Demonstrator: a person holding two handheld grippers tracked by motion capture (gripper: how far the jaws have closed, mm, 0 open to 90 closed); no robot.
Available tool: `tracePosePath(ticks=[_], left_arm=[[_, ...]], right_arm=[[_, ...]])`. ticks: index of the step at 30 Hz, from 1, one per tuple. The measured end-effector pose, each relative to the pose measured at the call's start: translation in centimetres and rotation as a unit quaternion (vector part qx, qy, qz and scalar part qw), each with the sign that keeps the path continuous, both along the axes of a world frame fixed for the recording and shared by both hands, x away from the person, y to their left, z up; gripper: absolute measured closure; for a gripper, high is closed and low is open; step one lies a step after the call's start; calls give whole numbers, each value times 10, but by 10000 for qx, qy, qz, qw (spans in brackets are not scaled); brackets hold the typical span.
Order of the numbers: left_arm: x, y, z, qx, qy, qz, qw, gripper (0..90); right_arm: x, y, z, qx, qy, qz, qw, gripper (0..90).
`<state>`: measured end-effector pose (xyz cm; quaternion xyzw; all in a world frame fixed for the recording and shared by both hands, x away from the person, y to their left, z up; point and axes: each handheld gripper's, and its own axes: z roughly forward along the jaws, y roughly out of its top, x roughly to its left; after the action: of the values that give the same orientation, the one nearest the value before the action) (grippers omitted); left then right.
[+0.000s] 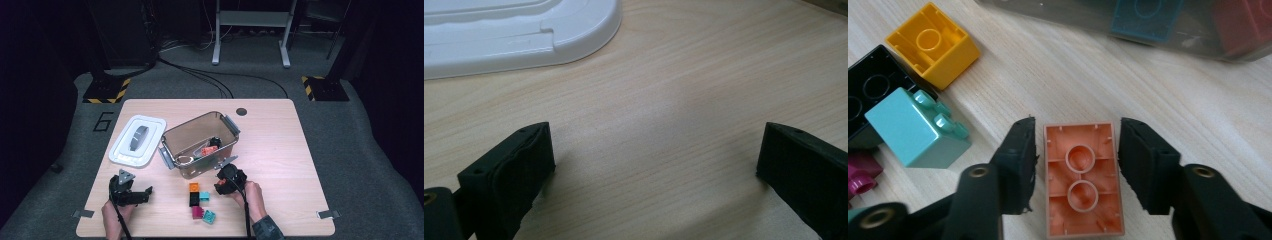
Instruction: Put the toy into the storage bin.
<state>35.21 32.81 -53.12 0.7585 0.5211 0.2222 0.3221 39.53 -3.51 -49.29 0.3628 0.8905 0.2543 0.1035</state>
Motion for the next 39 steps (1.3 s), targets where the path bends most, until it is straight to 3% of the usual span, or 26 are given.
tracePosePath(ticks=[3, 7, 16, 25, 39], left_arm=[[0, 0, -1, -7, -36, 14, 10000, 17], [0, 0, -1, -12, -37, 18, 10000, 17], [0, 0, -1, -21, -38, 18, 10000, 17], [0, 0, -1, -22, -37, 20, 10000, 16], [0, 0, -1, -21, -37, 20, 10000, 17]], right_arm=[[0, -1, 0, -1, 7, -3, 10000, 571], [1, -4, 1, 21, 24, -77, 10000, 581], [4, -24, 11, 382, -146, -292, 9987, 584], [11, -50, 15, 669, -239, -652, 9953, 584], [24, -82, 24, 846, -437, -1100, 9894, 585]])
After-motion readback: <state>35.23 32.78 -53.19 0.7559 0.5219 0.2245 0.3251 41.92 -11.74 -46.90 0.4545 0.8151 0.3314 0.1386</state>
